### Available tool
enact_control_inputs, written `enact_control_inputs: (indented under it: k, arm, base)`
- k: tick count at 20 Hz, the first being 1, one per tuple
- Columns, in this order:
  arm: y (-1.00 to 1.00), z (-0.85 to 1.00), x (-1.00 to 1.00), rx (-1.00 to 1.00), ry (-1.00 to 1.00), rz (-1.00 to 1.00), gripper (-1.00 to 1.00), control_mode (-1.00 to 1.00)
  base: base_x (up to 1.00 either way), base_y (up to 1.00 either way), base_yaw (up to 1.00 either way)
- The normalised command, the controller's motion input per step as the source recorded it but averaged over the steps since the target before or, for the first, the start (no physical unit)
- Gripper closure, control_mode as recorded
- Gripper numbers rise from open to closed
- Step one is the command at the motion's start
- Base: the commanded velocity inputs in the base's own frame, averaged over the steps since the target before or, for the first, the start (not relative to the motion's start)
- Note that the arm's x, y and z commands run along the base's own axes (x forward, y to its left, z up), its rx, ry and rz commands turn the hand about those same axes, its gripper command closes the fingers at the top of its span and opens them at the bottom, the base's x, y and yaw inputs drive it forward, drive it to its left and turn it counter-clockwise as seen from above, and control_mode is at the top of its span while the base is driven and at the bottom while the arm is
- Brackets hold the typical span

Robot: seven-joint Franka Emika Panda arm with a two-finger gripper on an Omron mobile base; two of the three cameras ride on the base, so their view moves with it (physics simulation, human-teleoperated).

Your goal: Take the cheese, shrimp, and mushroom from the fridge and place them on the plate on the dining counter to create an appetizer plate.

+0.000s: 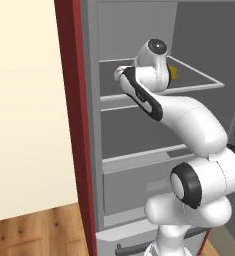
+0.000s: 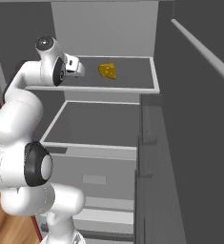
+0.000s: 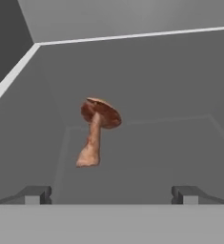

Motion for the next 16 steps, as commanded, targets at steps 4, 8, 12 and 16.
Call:
enact_control_inputs:
  k: [4, 8, 12, 16]
  arm:
    - [0.17, -0.10, 0.49, 0.00, 0.09, 0.00, -1.00, -1.00]
    - [0.12, -0.06, 0.51, 0.00, 0.06, 0.00, -1.00, -1.00]
    - [0.12, 0.00, 0.53, 0.00, 0.00, 0.00, -1.00, -1.00]
    - [0.12, -0.19, 0.40, 0.00, 0.00, 0.00, -1.00, -1.00]
  base:
    - [0.00, 0.00, 0.00]
    - [0.00, 0.00, 0.00]
    - [0.00, 0.00, 0.00]
    - [0.00, 0.00, 0.00]
